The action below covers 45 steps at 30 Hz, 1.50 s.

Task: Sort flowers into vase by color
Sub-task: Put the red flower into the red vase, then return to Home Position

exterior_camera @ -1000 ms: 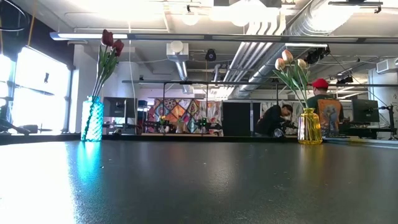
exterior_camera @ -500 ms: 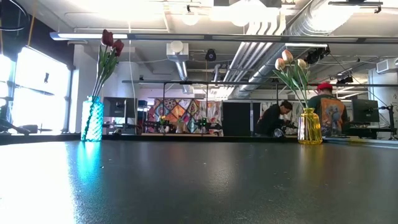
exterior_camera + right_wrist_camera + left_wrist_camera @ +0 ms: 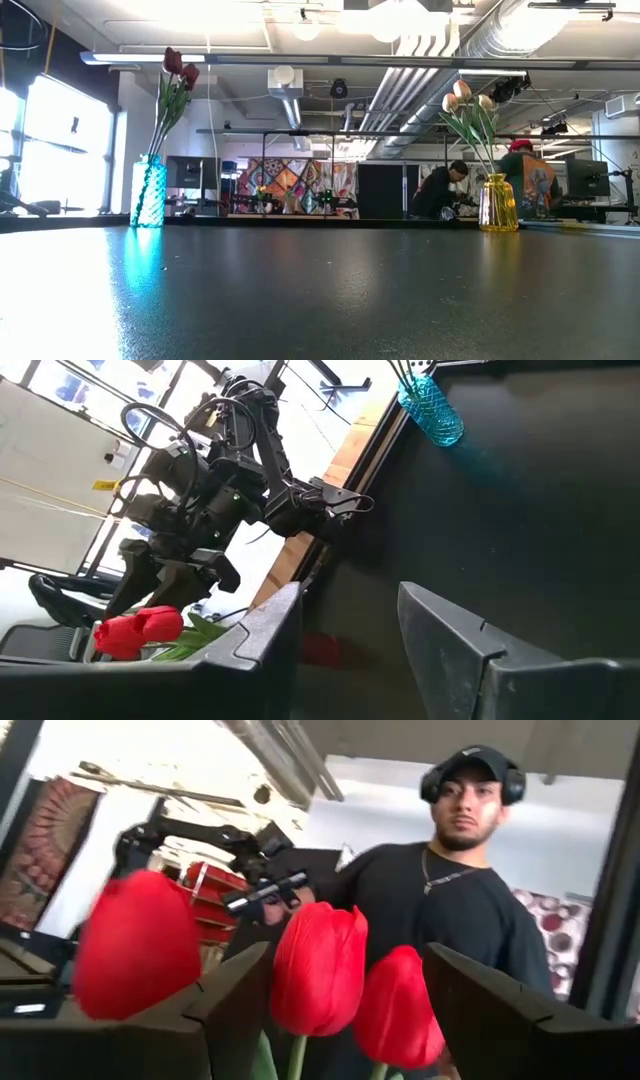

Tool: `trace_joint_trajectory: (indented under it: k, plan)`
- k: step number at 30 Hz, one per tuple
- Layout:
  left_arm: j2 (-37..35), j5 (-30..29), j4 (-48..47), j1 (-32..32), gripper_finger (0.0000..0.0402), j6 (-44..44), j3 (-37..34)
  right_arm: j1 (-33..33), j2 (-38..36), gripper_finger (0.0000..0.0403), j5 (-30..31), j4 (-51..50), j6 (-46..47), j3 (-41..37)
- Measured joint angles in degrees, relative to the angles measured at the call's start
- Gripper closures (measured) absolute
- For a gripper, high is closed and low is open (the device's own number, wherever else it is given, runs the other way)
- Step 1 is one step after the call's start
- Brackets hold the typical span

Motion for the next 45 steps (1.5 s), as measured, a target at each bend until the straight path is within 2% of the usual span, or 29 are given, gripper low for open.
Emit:
trace_joint_trajectory:
  k: [6, 12, 16, 21, 23, 27, 38, 41, 45]
  plan:
    - [-1.14, 2.31, -0.26, 0.03, 0.0156, 0.7, 0.02, 0.0, 0.0, 0.0246, -0.03, 0.0, -0.23, 0.0]
    - [-5.67, -1.79, -0.06, 1.13, 0.0156, 4.76, 0.02, 0.0, 0.0, 0.0246, -0.02, 0.0, -0.22, 0.0]
    - [-9.46, -7.72, -0.07, 2.55, 0.0156, 8.68, 0.02, 0.0, 0.0, 0.0246, -0.03, 0.02, -0.23, 0.0]
    - [-12.3, -21.52, -1.07, 3.92, 0.0156, 11.93, 0.07, 0.02, 0.0, 0.0246, -0.05, 0.0, -1.3, 0.0]
    - [-12.32, -25.22, -3.81, 4.19, 0.0156, 10.58, 0.09, 0.02, 0.02, 0.0246, 0.02, -0.44, -2.6, 0.0]
    - [-10.64, -28.14, -15.26, 4.32, 0.0156, 8.03, 3.08, 0.02, 0.03, 0.0246, 1.62, -3.43, -3.05, 0.0]
    - [-4.48, -44.47, -45.09, 4.34, 0.0156, 9.03, 22.31, 1.44, 0.04, 0.0246, 3.29, 0.8, -13.42, 0.0]
    - [-4.26, -46.24, -48.26, 4.34, 0.0156, 9.68, 25.35, 1.88, 0.15, 0.0246, 1.09, -5.17, -10.9, 0.0]
    - [-4.2, -45.98, -49.0, 4.32, 0.0156, 14.15, 26.81, 2.04, 0.75, 0.0247, 0.59, -11.97, 1.21, -0.17]
